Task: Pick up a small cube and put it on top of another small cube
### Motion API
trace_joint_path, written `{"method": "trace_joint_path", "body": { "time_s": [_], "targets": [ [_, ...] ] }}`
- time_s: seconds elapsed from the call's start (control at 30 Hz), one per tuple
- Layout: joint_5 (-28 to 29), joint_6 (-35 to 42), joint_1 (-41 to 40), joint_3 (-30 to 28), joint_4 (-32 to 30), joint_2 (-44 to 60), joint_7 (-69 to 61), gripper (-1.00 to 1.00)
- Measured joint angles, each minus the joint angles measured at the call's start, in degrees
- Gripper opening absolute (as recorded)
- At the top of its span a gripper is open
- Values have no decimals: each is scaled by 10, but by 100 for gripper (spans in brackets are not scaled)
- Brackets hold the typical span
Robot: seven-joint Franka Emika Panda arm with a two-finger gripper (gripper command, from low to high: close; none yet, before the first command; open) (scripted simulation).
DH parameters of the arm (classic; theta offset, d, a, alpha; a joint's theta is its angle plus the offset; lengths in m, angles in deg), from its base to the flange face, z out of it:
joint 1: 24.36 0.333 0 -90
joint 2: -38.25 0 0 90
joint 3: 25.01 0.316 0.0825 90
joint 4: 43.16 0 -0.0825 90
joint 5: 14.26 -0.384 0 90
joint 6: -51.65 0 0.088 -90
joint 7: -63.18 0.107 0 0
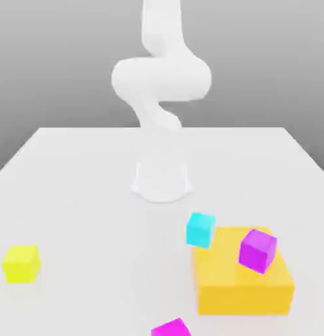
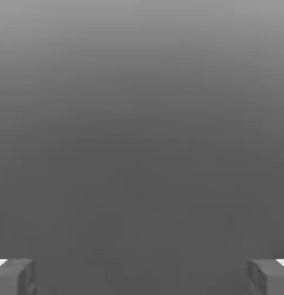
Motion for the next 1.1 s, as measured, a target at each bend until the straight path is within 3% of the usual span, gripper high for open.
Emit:
{"method": "trace_joint_path", "body": {
  "time_s": [0.6, 0.93, 1.1],
  "targets": [
    [-53, -106, 56, -41, 7, 378, -179, 0],
    [-36, -166, 59, -38, 10, 582, -246, 0],
    [-41, -237, 52, -28, 26, 685, -260, 0]
  ]
}}
